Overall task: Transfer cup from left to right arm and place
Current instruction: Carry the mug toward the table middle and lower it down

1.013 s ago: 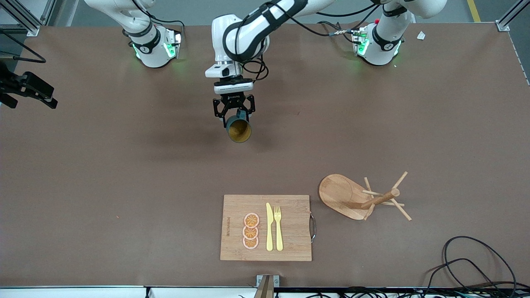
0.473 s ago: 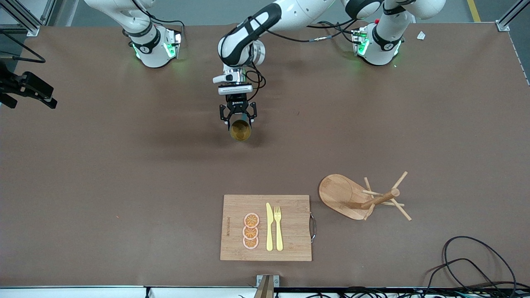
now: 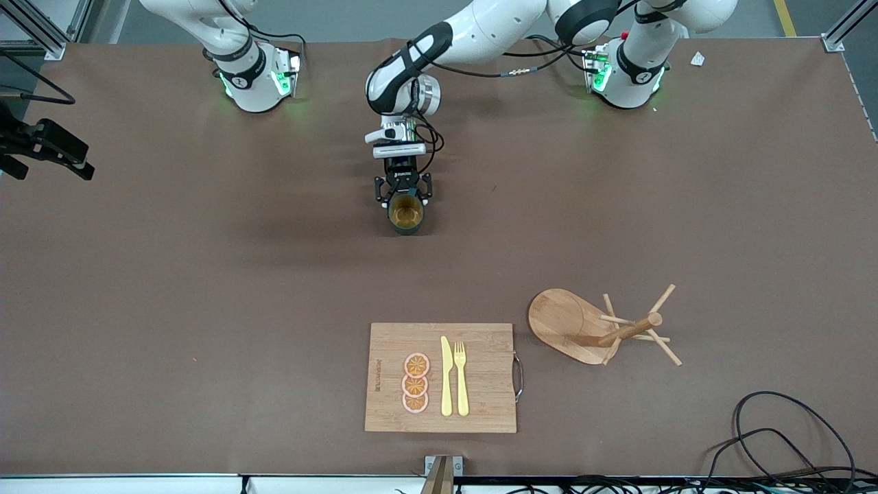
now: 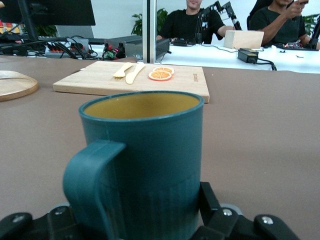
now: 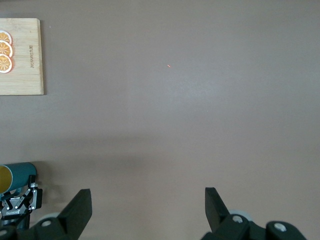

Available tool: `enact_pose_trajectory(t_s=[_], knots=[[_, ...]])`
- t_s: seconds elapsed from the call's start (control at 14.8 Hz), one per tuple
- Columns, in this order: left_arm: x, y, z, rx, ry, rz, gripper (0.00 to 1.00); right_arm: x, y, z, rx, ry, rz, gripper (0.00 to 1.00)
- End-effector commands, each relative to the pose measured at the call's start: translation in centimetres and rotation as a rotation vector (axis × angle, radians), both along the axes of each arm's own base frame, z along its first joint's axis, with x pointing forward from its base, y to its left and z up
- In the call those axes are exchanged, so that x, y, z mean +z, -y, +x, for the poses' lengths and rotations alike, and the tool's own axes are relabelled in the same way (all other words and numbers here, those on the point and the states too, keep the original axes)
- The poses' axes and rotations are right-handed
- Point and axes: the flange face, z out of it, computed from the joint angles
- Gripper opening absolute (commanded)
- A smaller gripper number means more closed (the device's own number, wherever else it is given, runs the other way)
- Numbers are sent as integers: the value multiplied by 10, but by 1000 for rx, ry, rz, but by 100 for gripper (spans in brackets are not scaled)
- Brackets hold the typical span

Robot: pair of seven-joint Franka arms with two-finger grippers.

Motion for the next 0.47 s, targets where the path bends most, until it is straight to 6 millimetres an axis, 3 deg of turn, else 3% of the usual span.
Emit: enact_pose_trajectory(t_s=[0.0, 0.07, 0.41], knots=[[2, 3, -2, 27, 33, -7, 78, 5, 1, -7, 9, 2, 6, 100], [4, 3, -3, 42, 32, -7, 100, 5, 1, -7, 9, 2, 6, 100], [51, 13, -7, 141, -53, -4, 100, 5, 1, -7, 9, 2, 6, 100]])
